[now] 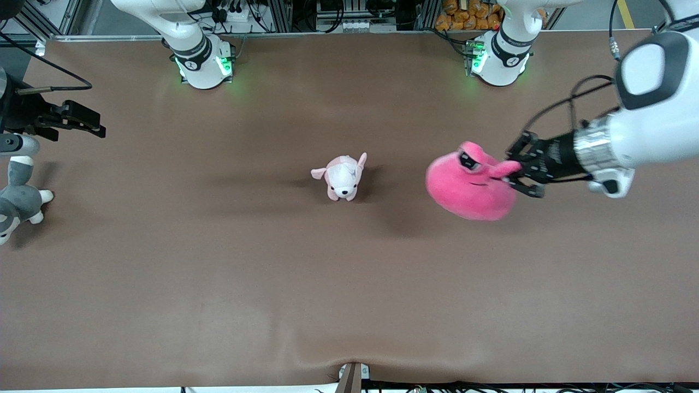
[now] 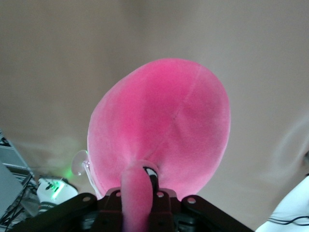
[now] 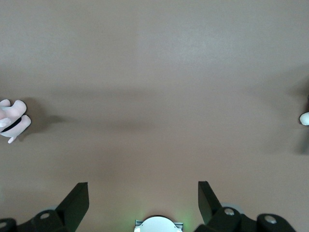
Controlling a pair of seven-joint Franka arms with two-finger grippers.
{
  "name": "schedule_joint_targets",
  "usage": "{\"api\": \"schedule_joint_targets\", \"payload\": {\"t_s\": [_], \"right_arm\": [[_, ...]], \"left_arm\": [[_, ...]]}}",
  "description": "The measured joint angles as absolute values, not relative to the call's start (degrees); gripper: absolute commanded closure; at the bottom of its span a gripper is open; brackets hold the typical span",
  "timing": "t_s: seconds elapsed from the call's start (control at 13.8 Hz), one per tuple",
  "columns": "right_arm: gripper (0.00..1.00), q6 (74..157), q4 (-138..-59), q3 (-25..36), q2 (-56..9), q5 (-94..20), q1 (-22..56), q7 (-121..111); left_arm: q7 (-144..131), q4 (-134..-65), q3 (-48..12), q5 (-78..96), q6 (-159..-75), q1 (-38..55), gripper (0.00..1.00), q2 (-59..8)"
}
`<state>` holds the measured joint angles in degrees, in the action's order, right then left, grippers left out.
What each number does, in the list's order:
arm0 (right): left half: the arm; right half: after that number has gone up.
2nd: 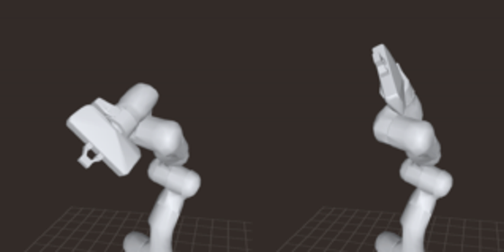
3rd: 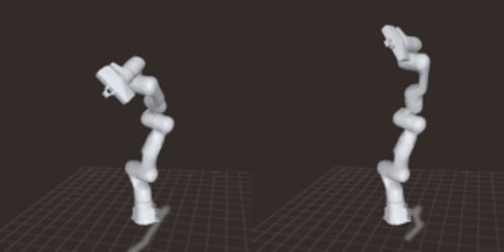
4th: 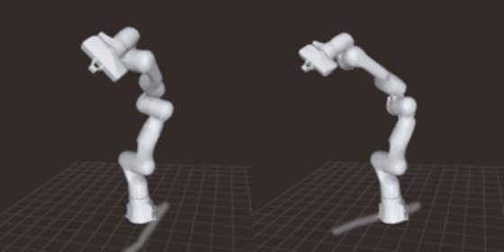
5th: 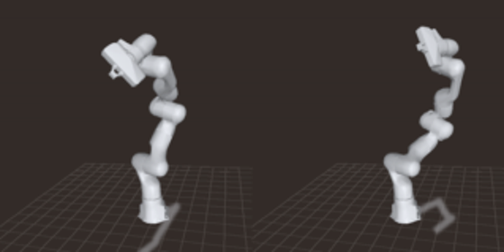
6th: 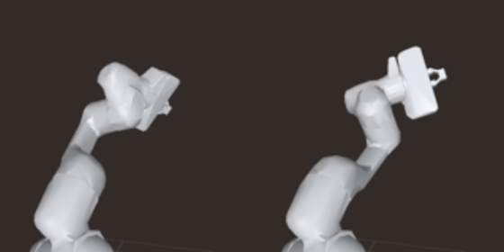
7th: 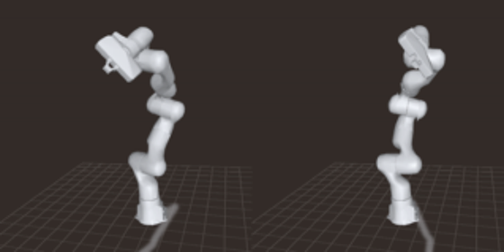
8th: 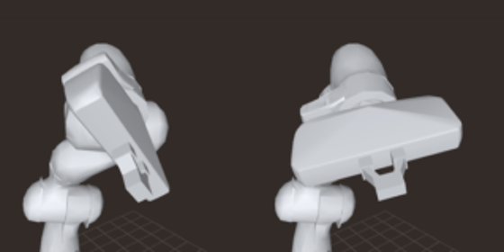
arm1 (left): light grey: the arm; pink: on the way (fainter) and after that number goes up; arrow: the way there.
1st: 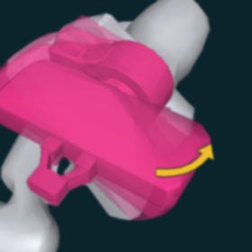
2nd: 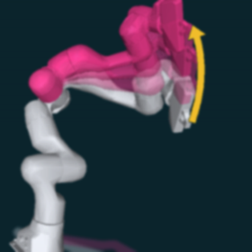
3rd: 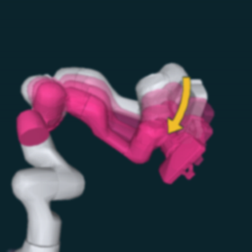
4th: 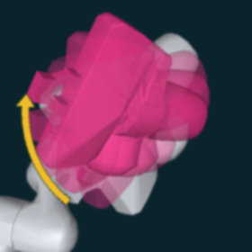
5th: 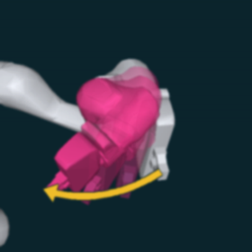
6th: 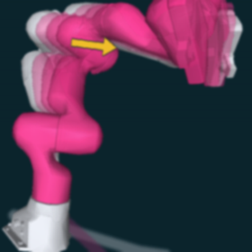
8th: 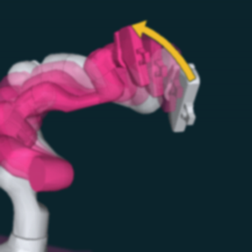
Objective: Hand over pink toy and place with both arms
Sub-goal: 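Carry the pink toy toward center while the right gripper reaches it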
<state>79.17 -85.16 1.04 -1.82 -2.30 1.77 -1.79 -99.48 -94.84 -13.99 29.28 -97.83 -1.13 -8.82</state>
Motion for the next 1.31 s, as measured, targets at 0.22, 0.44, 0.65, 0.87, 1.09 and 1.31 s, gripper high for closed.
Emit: {"api": "schedule_joint_targets", "payload": {"t_s": [0.22,0.44,0.65,0.87,1.09,1.31], "right_arm": [[0.0,78.9,-85.2,0.8,-1.9,-2.9,3.0,-2.1],[0.0,78.8,-85.2,0.3,-2.8,-3.4,10.3,-2.2],[0.0,78.9,-85.2,-0.1,-3.3,-4.4,17.1,-1.6],[0.0,79.4,-84.3,-0.2,-3.2,-8.3,17.9,-2.2],[0.0,83.2,-82.6,-0.8,-3.3,-15.6,23.3,-2.7],[0.0,89.7,-82.7,-1.2,-5.4,-18.8,30.3,-2.1]], "left_arm": [[-107.4,-91.9,-18.6,29.3,-98.0,2.3,1.0,-9.6],[-114.0,-89.5,-18.8,29.3,-102.2,8.2,1.0,-11.1],[-121.5,-86.3,-18.8,29.3,-106.8,13.2,1.0,-14.7],[-124.8,-82.9,-18.6,29.3,-110.6,17.4,1.0,-18.5],[-125.4,-82.3,-18.5,27.0,-113.5,21.1,1.0,-20.2],[-129.9,-82.2,-18.5,21.3,-117.7,26.1,1.0,-21.8]]}}
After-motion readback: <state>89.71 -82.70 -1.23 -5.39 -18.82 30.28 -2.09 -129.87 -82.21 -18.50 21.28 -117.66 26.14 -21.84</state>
